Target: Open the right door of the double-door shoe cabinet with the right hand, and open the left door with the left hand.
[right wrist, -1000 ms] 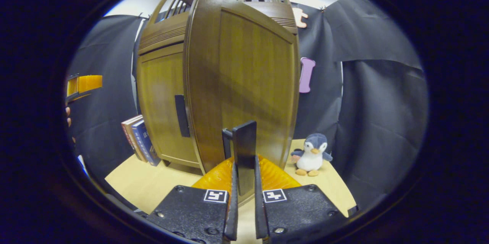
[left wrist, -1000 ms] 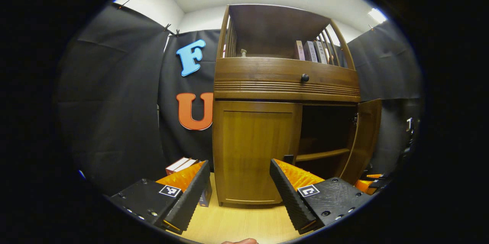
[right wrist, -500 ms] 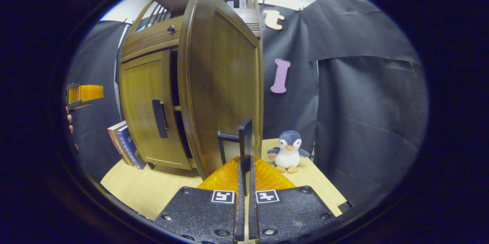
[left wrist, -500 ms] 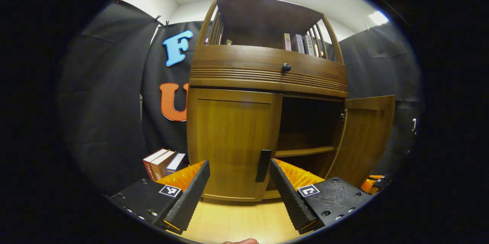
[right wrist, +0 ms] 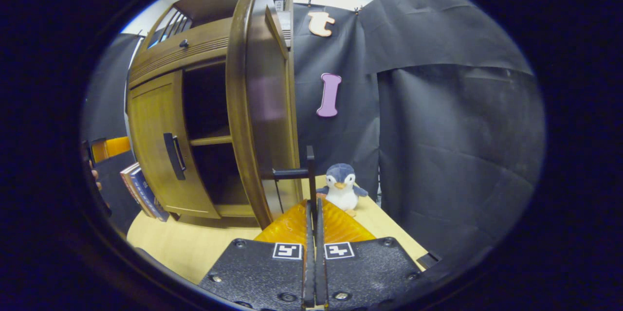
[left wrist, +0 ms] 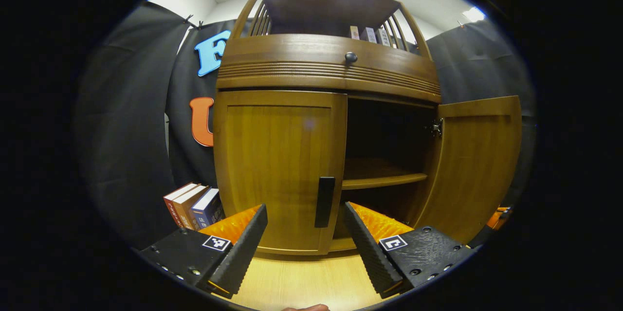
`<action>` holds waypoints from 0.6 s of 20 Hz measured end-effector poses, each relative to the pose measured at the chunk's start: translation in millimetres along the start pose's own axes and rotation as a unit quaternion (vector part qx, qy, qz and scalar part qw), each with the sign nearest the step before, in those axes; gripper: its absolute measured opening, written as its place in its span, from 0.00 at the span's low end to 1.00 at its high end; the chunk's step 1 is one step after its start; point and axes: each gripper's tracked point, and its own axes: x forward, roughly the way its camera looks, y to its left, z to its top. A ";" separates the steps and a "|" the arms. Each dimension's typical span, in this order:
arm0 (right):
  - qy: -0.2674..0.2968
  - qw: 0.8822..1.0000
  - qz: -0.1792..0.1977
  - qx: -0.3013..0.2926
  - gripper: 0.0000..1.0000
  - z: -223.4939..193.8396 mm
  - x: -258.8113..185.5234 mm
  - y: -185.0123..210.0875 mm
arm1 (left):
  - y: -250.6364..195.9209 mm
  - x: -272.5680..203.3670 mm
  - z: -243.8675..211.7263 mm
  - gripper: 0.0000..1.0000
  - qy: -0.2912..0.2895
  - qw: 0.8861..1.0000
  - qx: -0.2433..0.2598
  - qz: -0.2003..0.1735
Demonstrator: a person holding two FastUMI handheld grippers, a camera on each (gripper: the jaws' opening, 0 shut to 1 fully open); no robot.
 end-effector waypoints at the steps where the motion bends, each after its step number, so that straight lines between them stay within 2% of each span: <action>1: 0.000 1.000 0.001 0.000 0.04 0.4 -0.6 -1.5 | -1.9 7.2 -2.9 0.95 0.002 1.000 -0.001 -0.002; 8: -0.002 1.000 -0.003 0.001 0.04 0.5 -3.6 -19.8 | -18.7 45.6 -13.3 0.95 0.009 1.000 0.010 -0.016; 12: -0.001 0.999 -0.039 0.001 0.04 0.1 -9.1 -56.7 | -24.9 69.1 -31.5 0.95 0.024 0.999 0.020 -0.021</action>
